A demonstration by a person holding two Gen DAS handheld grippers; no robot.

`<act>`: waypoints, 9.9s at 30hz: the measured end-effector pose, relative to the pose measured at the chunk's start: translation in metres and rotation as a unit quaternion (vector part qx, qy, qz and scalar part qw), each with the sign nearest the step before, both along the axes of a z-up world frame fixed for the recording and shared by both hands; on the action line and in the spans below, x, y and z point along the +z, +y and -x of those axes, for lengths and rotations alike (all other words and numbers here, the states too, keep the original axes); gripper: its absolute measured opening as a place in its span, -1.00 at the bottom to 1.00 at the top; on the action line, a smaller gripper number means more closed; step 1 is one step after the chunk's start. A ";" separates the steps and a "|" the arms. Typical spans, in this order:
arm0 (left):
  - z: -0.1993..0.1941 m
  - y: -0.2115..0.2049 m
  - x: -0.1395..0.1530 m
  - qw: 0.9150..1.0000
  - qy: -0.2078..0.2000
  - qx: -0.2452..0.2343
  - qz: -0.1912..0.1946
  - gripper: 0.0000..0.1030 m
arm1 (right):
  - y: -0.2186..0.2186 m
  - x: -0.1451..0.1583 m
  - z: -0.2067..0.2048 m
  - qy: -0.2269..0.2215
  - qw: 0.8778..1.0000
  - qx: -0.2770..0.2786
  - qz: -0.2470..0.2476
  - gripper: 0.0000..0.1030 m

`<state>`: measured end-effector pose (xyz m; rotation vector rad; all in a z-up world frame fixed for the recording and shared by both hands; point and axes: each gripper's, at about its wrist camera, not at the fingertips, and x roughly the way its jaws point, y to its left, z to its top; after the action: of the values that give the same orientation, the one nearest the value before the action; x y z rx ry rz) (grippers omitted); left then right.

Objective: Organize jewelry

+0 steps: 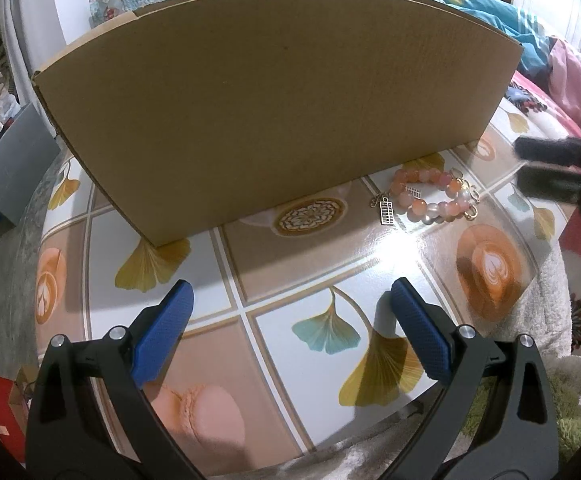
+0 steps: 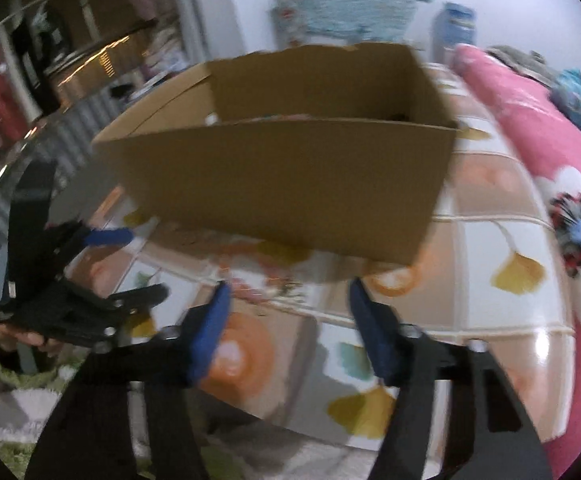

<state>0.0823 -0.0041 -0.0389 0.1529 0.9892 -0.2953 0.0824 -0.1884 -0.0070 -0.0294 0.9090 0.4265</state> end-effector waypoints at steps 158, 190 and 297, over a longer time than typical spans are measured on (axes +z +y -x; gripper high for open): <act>-0.016 0.017 0.028 0.990 -0.045 -0.066 0.113 -0.90 | 0.071 -0.029 -0.044 0.039 0.991 0.106 0.067 -0.90; -0.136 0.029 0.123 0.992 -0.046 -0.052 0.105 -0.90 | 0.070 0.081 -0.184 0.067 0.985 0.095 -0.127 -0.90; -0.002 -0.044 0.018 0.989 -0.065 -0.112 0.071 -0.79 | 0.003 -0.024 0.000 0.023 1.000 0.017 -0.006 -0.44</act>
<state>0.0840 -0.0478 -0.0204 0.1509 0.8188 -0.5539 0.0820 -0.1855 -0.0310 -0.0238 0.9529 0.4665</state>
